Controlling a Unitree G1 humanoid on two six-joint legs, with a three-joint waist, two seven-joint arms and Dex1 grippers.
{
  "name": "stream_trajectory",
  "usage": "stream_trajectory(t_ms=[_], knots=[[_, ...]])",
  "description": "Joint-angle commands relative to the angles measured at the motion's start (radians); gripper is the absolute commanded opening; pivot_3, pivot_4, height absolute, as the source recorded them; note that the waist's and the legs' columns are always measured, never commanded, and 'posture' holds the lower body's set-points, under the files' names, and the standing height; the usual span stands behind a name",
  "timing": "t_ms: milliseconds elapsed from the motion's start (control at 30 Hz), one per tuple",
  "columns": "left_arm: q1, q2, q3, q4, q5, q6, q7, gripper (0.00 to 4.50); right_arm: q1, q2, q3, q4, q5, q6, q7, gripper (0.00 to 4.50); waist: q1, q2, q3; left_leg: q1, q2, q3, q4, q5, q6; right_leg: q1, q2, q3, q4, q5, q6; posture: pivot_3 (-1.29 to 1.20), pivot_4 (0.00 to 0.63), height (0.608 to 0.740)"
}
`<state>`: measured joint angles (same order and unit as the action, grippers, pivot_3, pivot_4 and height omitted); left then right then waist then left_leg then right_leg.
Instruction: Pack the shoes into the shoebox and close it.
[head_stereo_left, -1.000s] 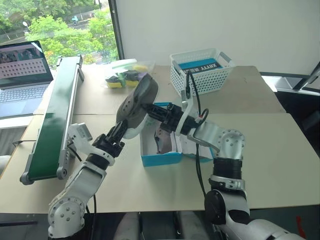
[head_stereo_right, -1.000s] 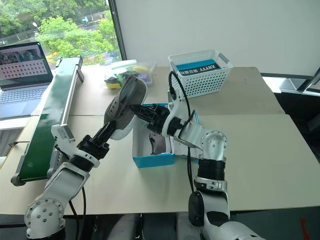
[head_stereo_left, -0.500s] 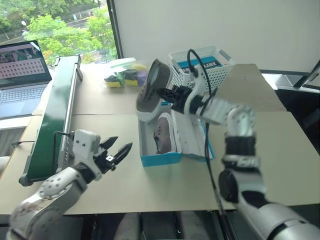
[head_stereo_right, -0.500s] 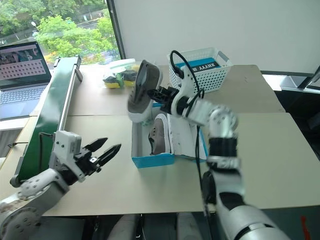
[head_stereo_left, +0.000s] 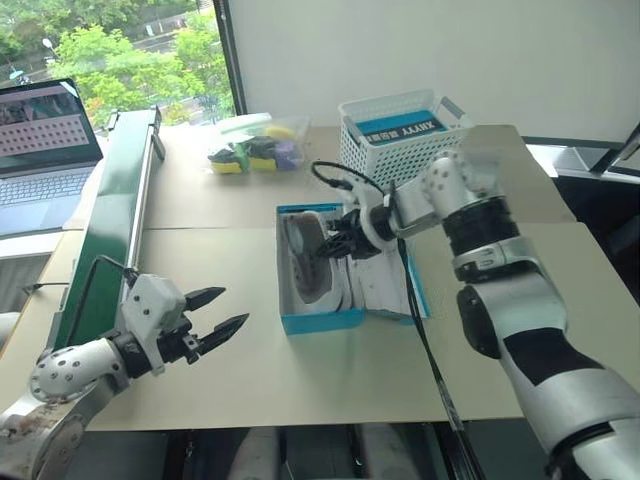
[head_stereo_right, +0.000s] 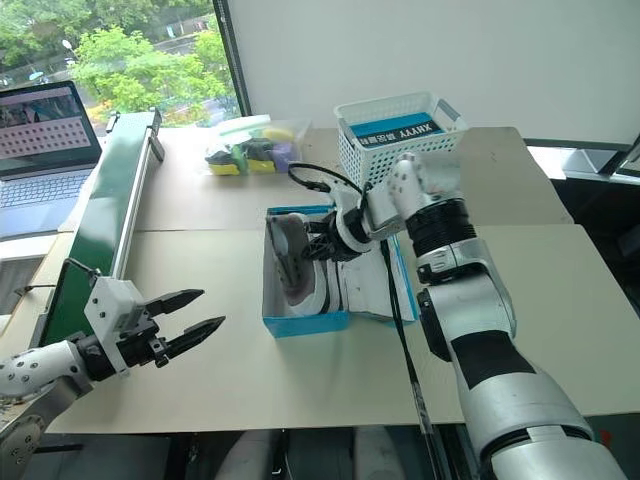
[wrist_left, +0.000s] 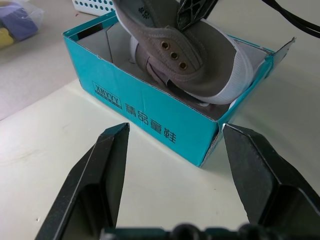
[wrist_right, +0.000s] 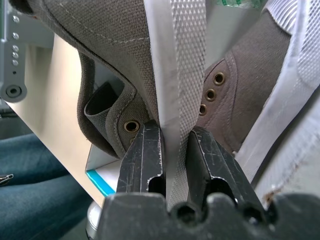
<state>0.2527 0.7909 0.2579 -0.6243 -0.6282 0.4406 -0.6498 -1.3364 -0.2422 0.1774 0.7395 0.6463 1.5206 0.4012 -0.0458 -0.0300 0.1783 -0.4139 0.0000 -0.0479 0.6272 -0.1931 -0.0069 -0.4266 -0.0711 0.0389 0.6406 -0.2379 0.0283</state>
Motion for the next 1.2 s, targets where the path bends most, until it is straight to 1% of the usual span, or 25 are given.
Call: stream_trajectory(t_ms=[33, 200, 333, 467, 533, 567, 600, 633, 800, 933, 1033, 1200], knots=[[0.002, -0.021, -0.021, -0.035, 0.032, -0.022, -0.006, 3.16, -0.050, 0.044, 0.025, 0.096, -0.080, -0.080, 0.073, 0.27, -0.001, 0.000, 0.000, 0.000, 0.000, 0.000, 0.000, 0.000, 0.000, 0.000, 0.000, 0.000, 0.000, 0.000, 0.000, 0.00, 0.150, 0.737], [-0.002, -0.038, -0.035, -0.054, 0.053, -0.015, -0.006, 3.16, -0.099, 0.096, 0.033, 0.273, -0.204, -0.228, 0.122, 0.27, 0.000, 0.000, 0.000, 0.000, 0.000, 0.000, 0.000, 0.000, 0.000, 0.000, 0.000, 0.000, 0.001, 0.000, 0.000, 0.00, 0.150, 0.737], [-0.011, -0.044, -0.046, -0.058, 0.066, -0.011, -0.007, 3.16, -0.125, 0.149, -0.003, 0.402, -0.281, -0.368, 0.105, 0.27, 0.000, 0.000, 0.000, 0.000, 0.000, 0.000, 0.001, 0.000, 0.000, 0.000, 0.000, 0.000, 0.002, 0.000, 0.000, 0.00, 0.150, 0.737], [-0.013, -0.049, -0.065, -0.061, 0.082, -0.008, -0.009, 3.16, -0.130, 0.194, -0.039, 0.469, -0.335, -0.464, 0.087, 0.27, -0.002, 0.000, 0.000, 0.001, 0.000, 0.000, 0.001, 0.000, 0.000, 0.000, 0.000, 0.000, 0.002, 0.000, 0.000, 0.00, 0.150, 0.737], [-0.017, -0.048, -0.072, -0.061, 0.084, -0.004, -0.011, 3.19, -0.134, 0.199, -0.072, 0.483, -0.338, -0.472, 0.079, 1.24, -0.003, 0.000, 0.000, 0.004, 0.000, 0.000, 0.001, 0.000, 0.000, 0.002, 0.000, 0.000, 0.003, 0.000, 0.000, 0.00, 0.150, 0.737], [-0.019, -0.048, -0.074, -0.060, 0.084, -0.002, -0.012, 3.19, -0.138, 0.200, -0.088, 0.487, -0.341, -0.476, 0.076, 1.40, -0.003, 0.000, 0.000, 0.006, 0.000, 0.000, 0.001, 0.000, 0.000, 0.003, 0.000, 0.000, 0.003, 0.000, 0.000, 0.00, 0.150, 0.737], [-0.020, -0.048, -0.075, -0.059, 0.084, -0.001, -0.012, 3.19, -0.144, 0.201, -0.100, 0.488, -0.345, -0.478, 0.078, 1.70, -0.003, 0.000, 0.000, 0.006, 0.000, 0.000, 0.001, 0.000, 0.000, 0.004, 0.000, 0.001, 0.003, 0.000, 0.000, 0.00, 0.150, 0.737], [-0.023, -0.047, -0.076, -0.055, 0.085, 0.000, -0.014, 3.19, -0.154, 0.200, -0.108, 0.488, -0.350, -0.472, 0.087, 2.12, -0.003, 0.000, 0.000, 0.007, 0.000, 0.000, 0.001, 0.000, 0.000, 0.004, 0.000, 0.001, 0.004, 0.000, 0.000, 0.00, 0.150, 0.737], [-0.052, -0.042, -0.079, -0.028, 0.084, 0.005, -0.027, 3.19, -0.211, 0.147, -0.109, 0.450, -0.381, -0.426, 0.167, 3.76, -0.002, 0.000, 0.000, 0.006, 0.000, 0.000, 0.001, 0.000, 0.000, 0.003, 0.001, 0.001, 0.005, 0.000, 0.000, 0.00, 0.150, 0.737], [-0.063, -0.041, -0.080, -0.018, 0.088, 0.005, -0.040, 3.19, -0.227, 0.098, -0.110, 0.425, -0.407, -0.406, 0.212, 3.76, 0.001, 0.000, 0.000, 0.005, -0.001, 0.000, 0.001, 0.000, 0.000, 0.003, 0.000, 0.000, 0.003, 0.000, 0.000, 0.00, 0.150, 0.737], [-0.075, -0.041, -0.084, -0.012, 0.093, 0.008, -0.049, 3.19, -0.219, 0.047, -0.116, 0.400, -0.421, -0.389, 0.226, 3.76, 0.000, 0.000, 0.000, 0.004, -0.001, 0.000, 0.000, 0.000, 0.000, 0.002, 0.000, 0.000, 0.003, 0.000, 0.000, 0.00, 0.150, 0.737], [-0.091, -0.041, -0.081, -0.003, 0.096, 0.013, -0.063, 3.19, -0.194, 0.002, -0.136, 0.332, -0.422, -0.365, 0.237, 3.76, -0.003, 0.000, 0.000, 0.004, -0.001, 0.000, 0.000, 0.000, 0.000, 0.002, 0.000, 0.001, 0.004, 0.000, 0.000, 0.00, 0.150, 0.737]])
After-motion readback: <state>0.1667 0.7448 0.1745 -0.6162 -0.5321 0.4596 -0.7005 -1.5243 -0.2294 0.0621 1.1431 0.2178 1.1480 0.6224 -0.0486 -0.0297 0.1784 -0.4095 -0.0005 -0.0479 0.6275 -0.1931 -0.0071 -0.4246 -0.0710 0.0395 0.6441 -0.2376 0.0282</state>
